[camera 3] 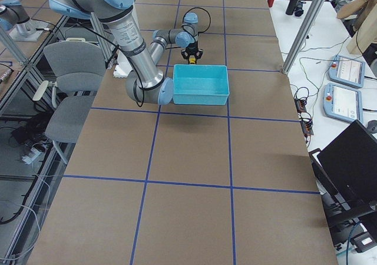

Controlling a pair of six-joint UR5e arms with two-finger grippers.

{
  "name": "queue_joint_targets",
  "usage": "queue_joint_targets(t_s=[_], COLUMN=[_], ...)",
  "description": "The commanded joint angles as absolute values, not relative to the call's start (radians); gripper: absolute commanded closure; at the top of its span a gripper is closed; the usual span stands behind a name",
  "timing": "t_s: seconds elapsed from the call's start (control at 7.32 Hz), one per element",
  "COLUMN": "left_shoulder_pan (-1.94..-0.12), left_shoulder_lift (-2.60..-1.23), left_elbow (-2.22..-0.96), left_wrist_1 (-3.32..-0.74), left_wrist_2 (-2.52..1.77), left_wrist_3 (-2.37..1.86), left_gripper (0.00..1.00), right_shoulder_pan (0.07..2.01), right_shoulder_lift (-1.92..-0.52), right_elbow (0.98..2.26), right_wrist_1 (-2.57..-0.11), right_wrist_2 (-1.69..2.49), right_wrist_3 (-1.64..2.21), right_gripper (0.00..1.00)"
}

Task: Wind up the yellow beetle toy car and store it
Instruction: 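Lift the car with the right gripper and carry it into the bin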

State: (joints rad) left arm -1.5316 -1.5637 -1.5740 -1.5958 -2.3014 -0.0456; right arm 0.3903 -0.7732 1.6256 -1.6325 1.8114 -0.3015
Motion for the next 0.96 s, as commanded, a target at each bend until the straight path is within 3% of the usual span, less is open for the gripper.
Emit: queue_joint_targets(t_s=[0.0, 0.41, 0.82], left_shoulder_pan=[-1.529, -1.529, -1.526], left_shoulder_lift=[-1.565, -1.566, -1.569], left_elbow=[-1.574, -1.572, -1.568], left_wrist_1=[-1.595, -1.595, -1.595], left_wrist_2=[-2.303, -2.303, -2.302], left_wrist_3=[-0.046, -0.048, -0.048], left_gripper=[0.00, 0.00, 0.00], right_shoulder_pan=[0.402, 0.599, 0.687], right_shoulder_lift=[-0.689, -0.872, -1.055], right_elbow=[1.814, 1.997, 1.971], right_wrist_1=[-1.932, -1.987, -1.865], right_wrist_2=[1.833, 1.946, 2.039], right_wrist_3=[-0.262, -0.349, -0.602], right_gripper=[1.00, 1.00, 1.00])
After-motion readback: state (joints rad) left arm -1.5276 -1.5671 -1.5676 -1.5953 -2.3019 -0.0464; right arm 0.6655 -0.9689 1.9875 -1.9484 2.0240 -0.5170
